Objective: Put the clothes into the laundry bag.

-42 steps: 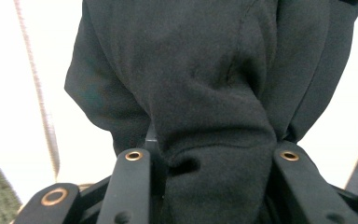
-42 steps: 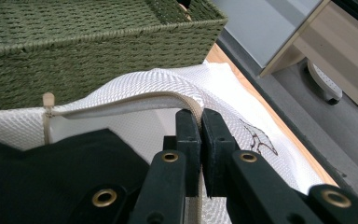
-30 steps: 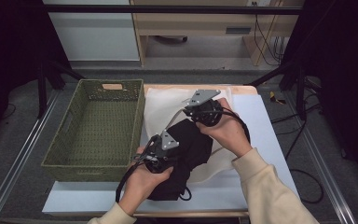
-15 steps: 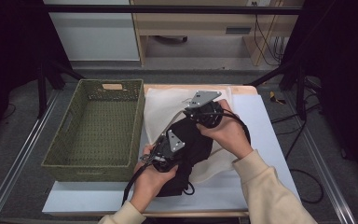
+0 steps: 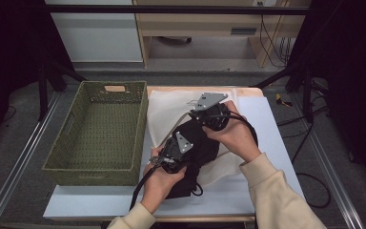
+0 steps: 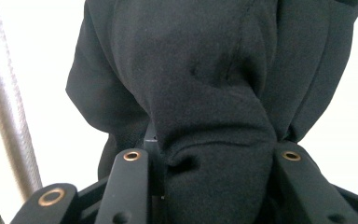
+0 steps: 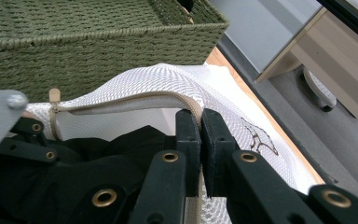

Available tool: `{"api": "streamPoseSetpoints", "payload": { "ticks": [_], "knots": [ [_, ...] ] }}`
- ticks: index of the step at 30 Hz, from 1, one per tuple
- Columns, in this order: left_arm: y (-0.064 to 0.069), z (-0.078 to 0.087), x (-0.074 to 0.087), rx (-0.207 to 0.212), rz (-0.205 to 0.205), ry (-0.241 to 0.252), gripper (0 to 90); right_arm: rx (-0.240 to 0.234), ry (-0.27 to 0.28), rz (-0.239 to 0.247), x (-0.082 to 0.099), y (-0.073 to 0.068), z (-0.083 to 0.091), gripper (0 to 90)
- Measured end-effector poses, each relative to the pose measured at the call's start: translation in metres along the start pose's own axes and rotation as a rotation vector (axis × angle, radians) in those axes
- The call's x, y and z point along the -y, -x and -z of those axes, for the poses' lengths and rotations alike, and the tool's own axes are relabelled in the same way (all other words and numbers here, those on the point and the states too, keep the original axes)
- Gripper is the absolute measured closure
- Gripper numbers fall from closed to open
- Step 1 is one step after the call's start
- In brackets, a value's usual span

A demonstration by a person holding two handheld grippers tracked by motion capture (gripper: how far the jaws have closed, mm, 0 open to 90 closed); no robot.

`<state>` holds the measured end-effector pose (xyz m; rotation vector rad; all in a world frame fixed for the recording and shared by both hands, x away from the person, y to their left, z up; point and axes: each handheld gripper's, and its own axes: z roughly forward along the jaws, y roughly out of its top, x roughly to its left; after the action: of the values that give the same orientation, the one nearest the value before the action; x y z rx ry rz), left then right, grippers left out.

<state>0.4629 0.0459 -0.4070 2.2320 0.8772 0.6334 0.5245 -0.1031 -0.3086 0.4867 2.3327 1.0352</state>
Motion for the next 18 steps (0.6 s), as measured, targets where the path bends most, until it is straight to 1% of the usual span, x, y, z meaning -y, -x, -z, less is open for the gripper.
{"api": "streamPoseSetpoints", "payload": {
  "ticks": [2, 4, 6, 8, 11, 14, 18],
  "knots": [
    [-0.001, -0.002, 0.0, -0.011, 0.001, 0.004, 62.5, 0.0, -0.004, 0.012, 0.0, -0.001, -0.001, 86.8],
    [-0.002, -0.004, 0.0, -0.012, 0.005, 0.002, 62.4, 0.005, -0.01, 0.021, 0.0, -0.003, -0.002, 86.8],
    [-0.002, -0.007, 0.0, -0.02, 0.013, 0.01, 62.4, 0.0, -0.008, 0.024, 0.0, -0.004, -0.003, 86.8],
    [-0.003, -0.009, 0.0, -0.021, 0.019, 0.005, 62.4, -0.004, -0.01, 0.021, 0.001, -0.005, -0.003, 86.8],
    [-0.004, -0.011, 0.001, -0.028, 0.026, 0.015, 62.4, -0.013, -0.014, 0.025, 0.001, -0.005, -0.004, 86.8],
    [-0.004, -0.013, 0.001, -0.037, 0.023, 0.019, 62.3, -0.017, -0.014, 0.021, 0.002, -0.005, -0.005, 86.7],
    [-0.005, -0.014, 0.002, -0.038, 0.03, 0.029, 62.3, -0.019, -0.009, 0.018, 0.003, -0.005, -0.004, 86.7]
  ]
}}
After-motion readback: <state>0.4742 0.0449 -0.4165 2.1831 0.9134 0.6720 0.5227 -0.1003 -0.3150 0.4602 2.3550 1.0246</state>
